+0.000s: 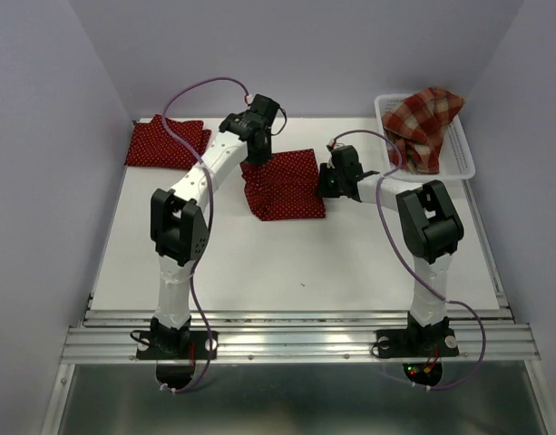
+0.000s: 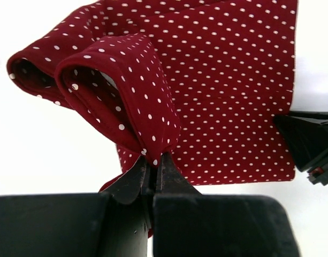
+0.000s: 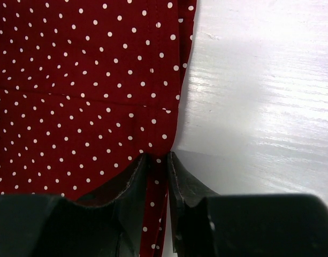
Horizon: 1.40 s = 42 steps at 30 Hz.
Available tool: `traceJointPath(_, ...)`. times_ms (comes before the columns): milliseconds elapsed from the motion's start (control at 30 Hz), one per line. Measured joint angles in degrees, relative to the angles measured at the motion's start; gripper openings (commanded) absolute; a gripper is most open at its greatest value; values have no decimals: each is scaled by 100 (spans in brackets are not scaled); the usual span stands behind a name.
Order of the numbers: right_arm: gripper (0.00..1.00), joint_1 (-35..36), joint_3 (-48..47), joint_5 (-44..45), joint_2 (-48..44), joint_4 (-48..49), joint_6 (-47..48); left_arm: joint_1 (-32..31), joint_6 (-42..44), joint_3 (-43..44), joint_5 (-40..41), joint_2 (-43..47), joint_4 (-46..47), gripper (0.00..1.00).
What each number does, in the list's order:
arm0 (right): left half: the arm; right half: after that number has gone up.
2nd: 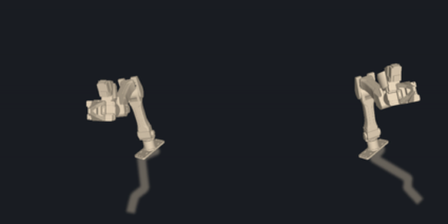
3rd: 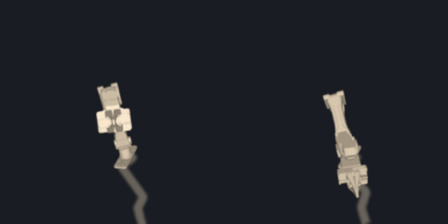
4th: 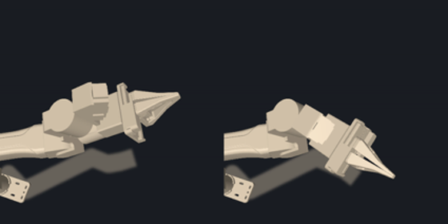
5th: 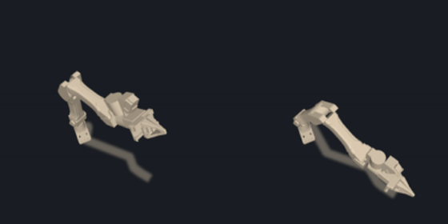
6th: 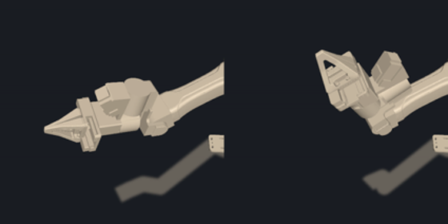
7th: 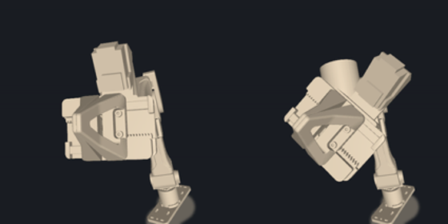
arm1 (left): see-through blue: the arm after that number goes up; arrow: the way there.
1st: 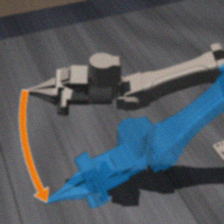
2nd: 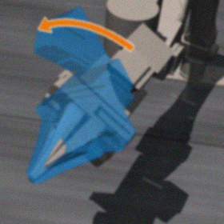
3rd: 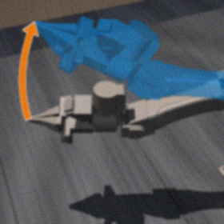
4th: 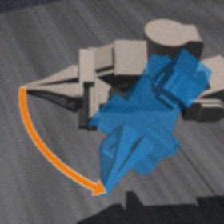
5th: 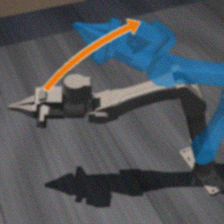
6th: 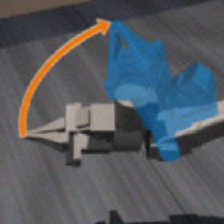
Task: Fold and stack the skirts
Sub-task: Fold the skirt
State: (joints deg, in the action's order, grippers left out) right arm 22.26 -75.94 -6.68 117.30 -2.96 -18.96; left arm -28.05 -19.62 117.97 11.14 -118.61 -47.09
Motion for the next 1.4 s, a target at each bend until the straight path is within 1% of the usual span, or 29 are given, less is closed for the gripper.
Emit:
traceJointPath(233,27,4,81,-9,-57,2,-74,-321,-35,603,-166,-621,-83,0)
traceJointPath(433,27,33,192,-4,-142,0,-81,-437,-184,632,-544,-876,11,0)
traceJointPath(900,26,33,306,-63,-205,44,-151,-463,-603,656,-1805,-1434,916,0)
traceJointPath(1100,26,33,341,-63,-221,66,-166,-503,-619,656,-2074,-1694,968,0)
traceJointPath(1200,27,33,341,-61,-221,66,-179,-514,-616,656,-2188,-1762,984,0)
traceJointPath(1233,30,33,341,-59,-223,66,-181,-518,-616,656,-2218,-1779,997,4)
traceJointPath(1267,32,33,341,-39,-229,61,-184,-518,-616,656,-2267,-1790,1012,23)
traceJointPath(1300,36,33,343,-15,-234,55,-184,-520,-614,656,-2350,-1810,1027,36)
traceJointPath(1333,39,33,350,35,-251,39,-184,-520,-643,658,-2406,-1816,1036,58)
traceJointPath(1367,41,33,365,107,-282,7,-179,-522,-549,658,-2461,-1821,1045,68)
traceJointPath(1400,43,33,374,160,-317,-46,-184,-525,-621,662,-2542,-1821,1054,73)
